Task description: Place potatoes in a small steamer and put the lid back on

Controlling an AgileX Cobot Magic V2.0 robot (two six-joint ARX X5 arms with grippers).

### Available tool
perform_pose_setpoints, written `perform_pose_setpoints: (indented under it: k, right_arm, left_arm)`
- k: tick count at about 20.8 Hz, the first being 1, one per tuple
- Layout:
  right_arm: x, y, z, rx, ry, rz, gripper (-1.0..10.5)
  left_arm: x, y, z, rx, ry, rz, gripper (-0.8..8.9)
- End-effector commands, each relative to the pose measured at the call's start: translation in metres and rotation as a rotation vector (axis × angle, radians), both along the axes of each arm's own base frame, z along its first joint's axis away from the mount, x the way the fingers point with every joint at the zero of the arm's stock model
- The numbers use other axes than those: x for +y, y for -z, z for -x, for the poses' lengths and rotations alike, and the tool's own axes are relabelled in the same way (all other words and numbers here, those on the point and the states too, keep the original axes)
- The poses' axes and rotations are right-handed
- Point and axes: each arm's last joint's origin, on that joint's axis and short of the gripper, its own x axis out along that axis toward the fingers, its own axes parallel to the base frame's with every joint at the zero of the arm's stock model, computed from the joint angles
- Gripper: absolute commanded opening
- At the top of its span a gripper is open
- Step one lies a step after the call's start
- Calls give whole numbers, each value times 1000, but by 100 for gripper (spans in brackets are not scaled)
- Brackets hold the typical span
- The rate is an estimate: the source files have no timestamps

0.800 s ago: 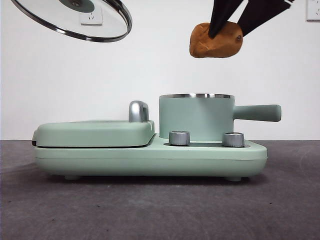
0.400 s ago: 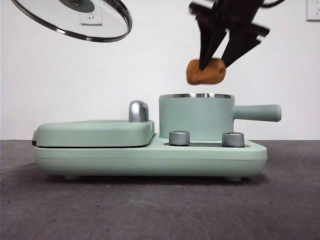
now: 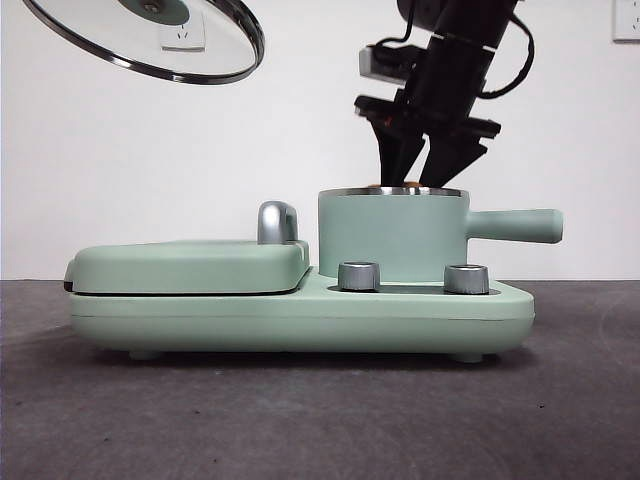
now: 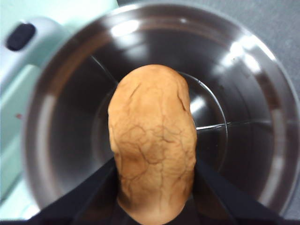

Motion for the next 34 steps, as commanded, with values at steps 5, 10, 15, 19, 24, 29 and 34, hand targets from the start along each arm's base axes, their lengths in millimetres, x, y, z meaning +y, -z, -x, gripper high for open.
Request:
perform_pose_setpoints:
  k: [5,10,15,19,24,29,34]
  right_arm:
    - [8,7,-12,-42,-24,-2,188]
    - [6,-4,-6,-55,-30,-8,319]
    - [-14,-72,46,-148,-41,-93,318]
    - [-33,-77,105,-324,-9,-204,317]
    - [-58,-36,169,-372,50,-201,317]
    - [-72,-6,210,-372,48,-205,316]
    - [-86,10,246,-390,65,-256,316]
  left_arm:
    - [-1,-8,0,-36,2,26,9]
    - [-1,-8,0,-35,2,26,9]
    - [-1,-8,0,-35,2,26,9]
    - [-1,-8,0,-35,2,26,9]
    - [-2,-7,-2,-38,2,28,9]
    - [-6,-8,-8,-47,-5,57,9]
    - [-17,-4,-21,-55,1,83,9]
